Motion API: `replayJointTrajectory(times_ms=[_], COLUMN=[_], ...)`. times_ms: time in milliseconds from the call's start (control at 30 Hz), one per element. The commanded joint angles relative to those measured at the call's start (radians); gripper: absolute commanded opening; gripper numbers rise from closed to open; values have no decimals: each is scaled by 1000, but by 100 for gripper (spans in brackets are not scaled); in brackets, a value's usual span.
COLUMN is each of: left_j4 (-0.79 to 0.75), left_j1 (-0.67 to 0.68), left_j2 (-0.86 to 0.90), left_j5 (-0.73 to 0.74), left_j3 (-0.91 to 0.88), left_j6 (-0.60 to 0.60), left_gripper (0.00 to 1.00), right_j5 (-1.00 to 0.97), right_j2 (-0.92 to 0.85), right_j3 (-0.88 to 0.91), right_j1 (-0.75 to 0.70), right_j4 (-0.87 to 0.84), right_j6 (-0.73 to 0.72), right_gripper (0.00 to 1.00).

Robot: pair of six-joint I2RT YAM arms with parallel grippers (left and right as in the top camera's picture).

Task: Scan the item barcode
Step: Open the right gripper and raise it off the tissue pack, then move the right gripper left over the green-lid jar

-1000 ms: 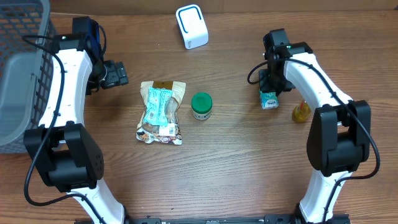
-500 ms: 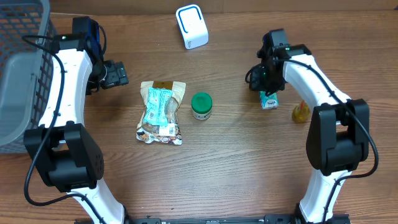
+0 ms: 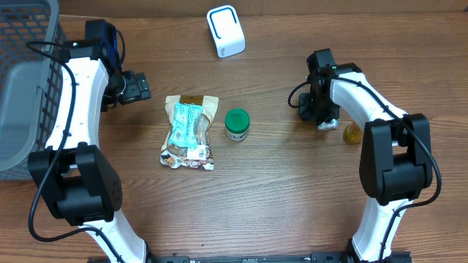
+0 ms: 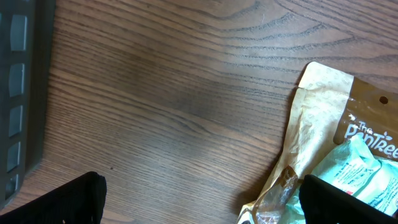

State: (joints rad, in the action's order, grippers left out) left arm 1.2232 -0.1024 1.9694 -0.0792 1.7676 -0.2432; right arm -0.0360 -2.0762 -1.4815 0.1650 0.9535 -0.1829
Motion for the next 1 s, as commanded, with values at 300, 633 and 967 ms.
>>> replayJointTrajectory(times_ms=[300, 633, 967], left_j4=[-1, -1, -1], left_j1=[5, 8, 7], left_j2=[-10, -10, -10], left_j5=[-6, -6, -6], left_j3=[15, 15, 15], left_j6=[12, 12, 12], left_gripper=[100, 99, 100], right_j5=[-1, 173, -19], right_j2=[17, 11, -2], right_j3=[-427, -494, -400], right_j1=[172, 348, 416], right_j4=[326, 258, 235], right_j6=[-35, -192, -529], right_gripper=[67, 100, 100])
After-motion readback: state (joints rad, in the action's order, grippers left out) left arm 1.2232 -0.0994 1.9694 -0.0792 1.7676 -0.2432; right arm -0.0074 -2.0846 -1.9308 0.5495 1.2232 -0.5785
